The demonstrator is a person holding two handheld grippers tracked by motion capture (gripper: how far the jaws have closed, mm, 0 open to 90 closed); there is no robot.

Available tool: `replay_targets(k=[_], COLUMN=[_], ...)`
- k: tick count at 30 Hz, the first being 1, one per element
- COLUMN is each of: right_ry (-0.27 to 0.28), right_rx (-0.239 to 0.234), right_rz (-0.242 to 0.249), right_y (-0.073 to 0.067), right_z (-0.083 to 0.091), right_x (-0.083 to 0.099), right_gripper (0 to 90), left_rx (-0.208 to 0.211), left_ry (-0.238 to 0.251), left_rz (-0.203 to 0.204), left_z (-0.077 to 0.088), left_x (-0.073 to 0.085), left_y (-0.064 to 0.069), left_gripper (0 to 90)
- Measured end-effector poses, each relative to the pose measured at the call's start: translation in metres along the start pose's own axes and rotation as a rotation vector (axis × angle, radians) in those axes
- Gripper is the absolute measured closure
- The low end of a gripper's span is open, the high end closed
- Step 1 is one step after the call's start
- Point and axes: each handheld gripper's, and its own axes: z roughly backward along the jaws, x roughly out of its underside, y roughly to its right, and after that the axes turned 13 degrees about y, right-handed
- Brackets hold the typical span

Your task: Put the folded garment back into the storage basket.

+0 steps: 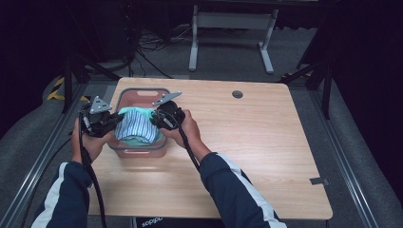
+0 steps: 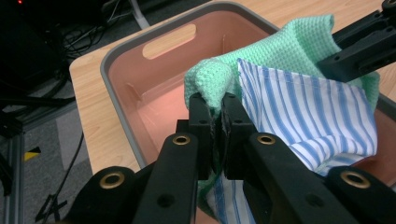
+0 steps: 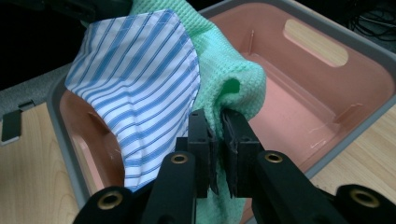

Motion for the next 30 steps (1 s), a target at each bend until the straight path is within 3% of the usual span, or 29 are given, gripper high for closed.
replay_targets(k=[4, 12, 18, 23, 30], right_ry=[-0.017, -0.041, -0.054, -0.054, -0.080], right_rx=[-0.001, -0.002, 0.023, 0.029, 0.035], right_rz=[-0.005, -0.007, -0.002, -0.009, 0.017], right_y=[0.000, 0.000, 0.001, 0.004, 0.003], right_z=[-0.006, -0.011, -0.013, -0.011, -0.012], right_x=[0.004, 0.011, 0.015, 0.017, 0.019], right_gripper=[82.5, 81.9, 79.7, 77.1, 72.8], left_rx=[-0.002, -0.002, -0.007, -0.011, -0.005], left_ry=[-0.020, -0.042, -0.069, -0.070, -0.044], left_rz=[-0.018, -0.010, -0.023, 0.002, -0.023], left_z=[-0.005, -0.014, -0.019, -0.020, -0.011], left_x=[0.003, 0.011, 0.014, 0.017, 0.011], left_y=[0.000, 0.004, 0.006, 0.005, 0.009], left_gripper=[85.1, 84.9, 82.8, 73.3, 65.7])
